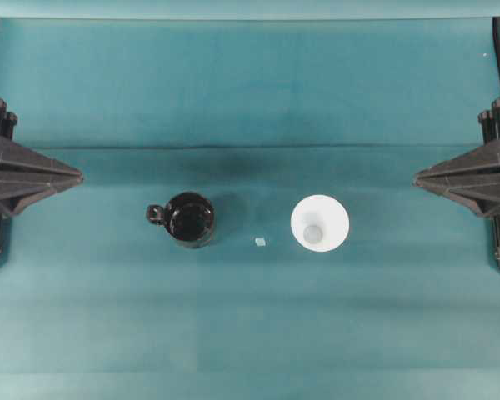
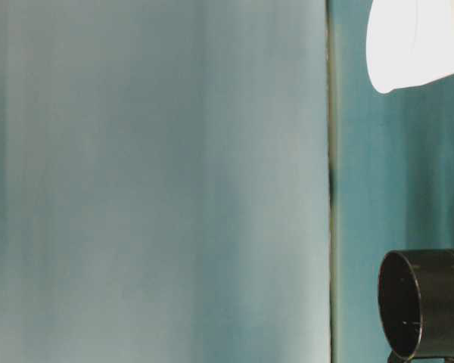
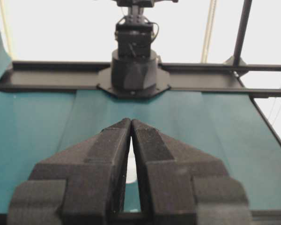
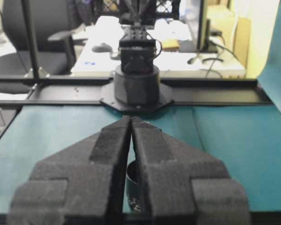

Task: Put a paper cup into the cup holder on your left arm.
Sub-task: 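Move the left gripper toward the black mug's handle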

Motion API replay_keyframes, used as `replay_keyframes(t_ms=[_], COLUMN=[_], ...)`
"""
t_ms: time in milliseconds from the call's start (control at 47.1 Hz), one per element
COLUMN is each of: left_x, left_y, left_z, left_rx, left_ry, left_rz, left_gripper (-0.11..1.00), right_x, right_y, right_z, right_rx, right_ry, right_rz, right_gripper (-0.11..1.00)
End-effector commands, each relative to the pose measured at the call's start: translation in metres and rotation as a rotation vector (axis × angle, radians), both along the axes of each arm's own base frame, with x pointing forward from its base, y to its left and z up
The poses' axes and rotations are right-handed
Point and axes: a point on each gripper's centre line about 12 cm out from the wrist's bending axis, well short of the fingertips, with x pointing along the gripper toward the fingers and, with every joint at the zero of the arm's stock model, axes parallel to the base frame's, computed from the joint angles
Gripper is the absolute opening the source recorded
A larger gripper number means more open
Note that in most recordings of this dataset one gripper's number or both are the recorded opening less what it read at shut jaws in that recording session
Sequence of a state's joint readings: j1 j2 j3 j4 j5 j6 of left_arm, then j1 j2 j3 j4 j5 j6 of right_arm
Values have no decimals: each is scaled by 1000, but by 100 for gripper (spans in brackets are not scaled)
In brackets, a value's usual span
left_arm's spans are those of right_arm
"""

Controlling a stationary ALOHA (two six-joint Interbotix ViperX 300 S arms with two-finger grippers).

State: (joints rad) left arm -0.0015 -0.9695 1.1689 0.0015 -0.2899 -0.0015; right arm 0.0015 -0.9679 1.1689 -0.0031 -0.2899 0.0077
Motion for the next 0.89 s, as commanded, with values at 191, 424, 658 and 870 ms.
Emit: replay_keyframes(t_ms=[191,424,658,870], left_x=[14,22,41,56], left_y=[-5,-5,-6,-6], left_z=[6,-25,-51,-74], left_rx=[-9,-13,1,46], left_ry=[147,358,515,697], left_rz=[-24,-22,-21,-30], left_gripper=[3,3,3,3], right_x=[16,30,54,73], right_y=[-4,-5,-7,-8], right_z=[3,-6,-20,-32], right_rx=[99,161,175,168], right_ry=[131,276,454,644], right_rz=[-22,-32,-50,-61], right_gripper=[-4,-6,-6,-6])
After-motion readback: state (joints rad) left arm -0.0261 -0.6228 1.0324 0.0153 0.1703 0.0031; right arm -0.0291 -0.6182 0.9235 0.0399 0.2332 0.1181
